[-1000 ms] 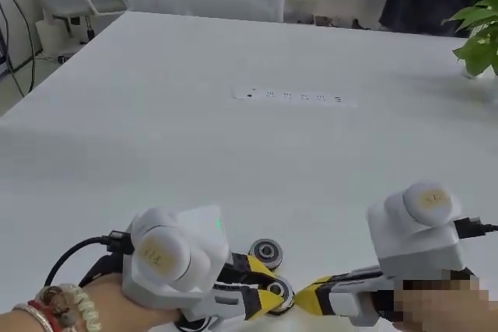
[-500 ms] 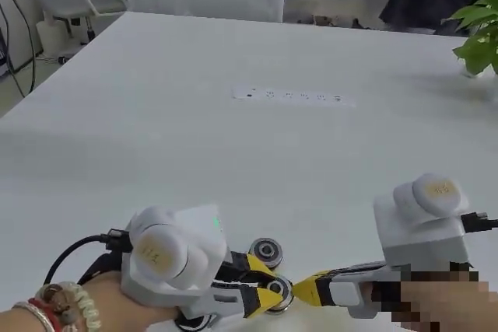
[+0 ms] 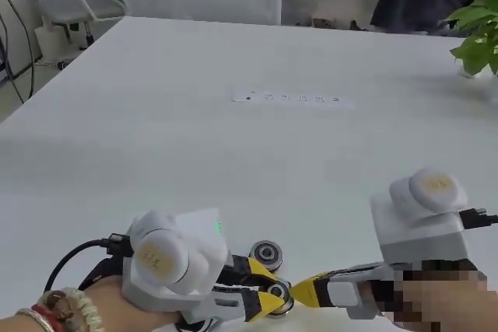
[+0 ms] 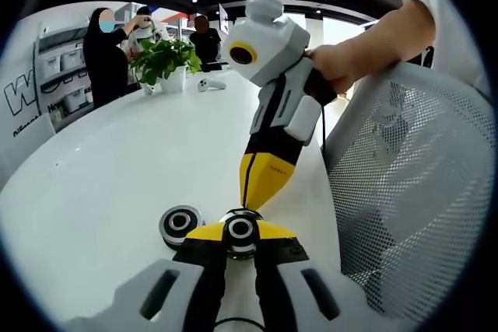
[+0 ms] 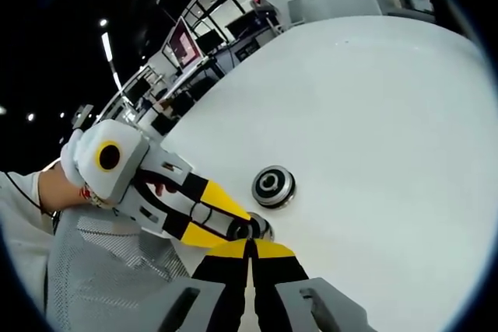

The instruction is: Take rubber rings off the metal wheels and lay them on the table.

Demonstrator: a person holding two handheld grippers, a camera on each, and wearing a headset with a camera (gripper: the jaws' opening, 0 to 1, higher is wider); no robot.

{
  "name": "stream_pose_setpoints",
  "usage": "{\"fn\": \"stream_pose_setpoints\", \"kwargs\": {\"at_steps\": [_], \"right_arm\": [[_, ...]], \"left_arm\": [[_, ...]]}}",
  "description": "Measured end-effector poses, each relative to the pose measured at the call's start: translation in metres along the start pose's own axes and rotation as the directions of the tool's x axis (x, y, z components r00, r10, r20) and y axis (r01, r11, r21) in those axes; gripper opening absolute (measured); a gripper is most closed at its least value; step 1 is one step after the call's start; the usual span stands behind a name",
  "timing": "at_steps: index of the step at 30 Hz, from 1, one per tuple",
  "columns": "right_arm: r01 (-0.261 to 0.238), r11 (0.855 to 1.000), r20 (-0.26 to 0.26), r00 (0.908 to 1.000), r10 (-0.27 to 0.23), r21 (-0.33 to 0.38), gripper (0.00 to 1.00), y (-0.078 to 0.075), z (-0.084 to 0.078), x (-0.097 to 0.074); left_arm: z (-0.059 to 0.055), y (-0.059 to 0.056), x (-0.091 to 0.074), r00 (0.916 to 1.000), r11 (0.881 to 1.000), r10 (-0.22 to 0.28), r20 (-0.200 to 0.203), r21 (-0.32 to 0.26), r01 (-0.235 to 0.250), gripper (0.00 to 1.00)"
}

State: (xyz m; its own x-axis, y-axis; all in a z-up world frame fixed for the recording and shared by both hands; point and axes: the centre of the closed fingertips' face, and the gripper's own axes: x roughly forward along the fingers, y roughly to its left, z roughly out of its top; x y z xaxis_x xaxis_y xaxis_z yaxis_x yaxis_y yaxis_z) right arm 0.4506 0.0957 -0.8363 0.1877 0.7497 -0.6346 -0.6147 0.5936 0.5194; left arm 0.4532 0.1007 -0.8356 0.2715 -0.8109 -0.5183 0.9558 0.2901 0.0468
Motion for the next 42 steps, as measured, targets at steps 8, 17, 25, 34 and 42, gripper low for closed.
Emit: {"fn": "stream_pose_setpoints", "kwargs": {"at_steps": [8, 17, 25, 34, 42], "right_arm": [[-0.025, 1.000, 0.014, 0.9996, 0.025, -0.008, 0.00, 0.008, 0.004, 0.000], [-0.044, 0.999, 0.015, 0.9989, 0.044, -0.015, 0.00, 0.016, 0.006, 0.001], [-0.051, 0.999, 0.031, 0.9982, 0.051, 0.001, 0.00, 0.018, 0.009, -0.001], [-0.039, 0.999, 0.041, 0.9984, 0.039, 0.019, 0.00, 0.012, 0.010, -0.001], [-0.013, 1.000, 0.042, 0.9991, 0.012, 0.024, 0.00, 0.005, 0.010, -0.003]], "left_arm": [[0.000, 0.000, 0.000, 1.0000, 1.000, 0.002, 0.000, 0.000, -0.002, 0.08], [0.000, 0.000, 0.001, 1.0000, 1.000, 0.008, 0.004, -0.004, -0.008, 0.08], [0.000, 0.000, 0.000, 1.0000, 1.000, 0.007, 0.006, -0.009, -0.007, 0.08], [0.000, 0.001, 0.001, 0.9999, 0.999, 0.011, -0.004, -0.033, -0.011, 0.08], [0.000, 0.001, 0.000, 0.9997, 0.999, 0.002, -0.026, -0.041, -0.003, 0.08]]}}
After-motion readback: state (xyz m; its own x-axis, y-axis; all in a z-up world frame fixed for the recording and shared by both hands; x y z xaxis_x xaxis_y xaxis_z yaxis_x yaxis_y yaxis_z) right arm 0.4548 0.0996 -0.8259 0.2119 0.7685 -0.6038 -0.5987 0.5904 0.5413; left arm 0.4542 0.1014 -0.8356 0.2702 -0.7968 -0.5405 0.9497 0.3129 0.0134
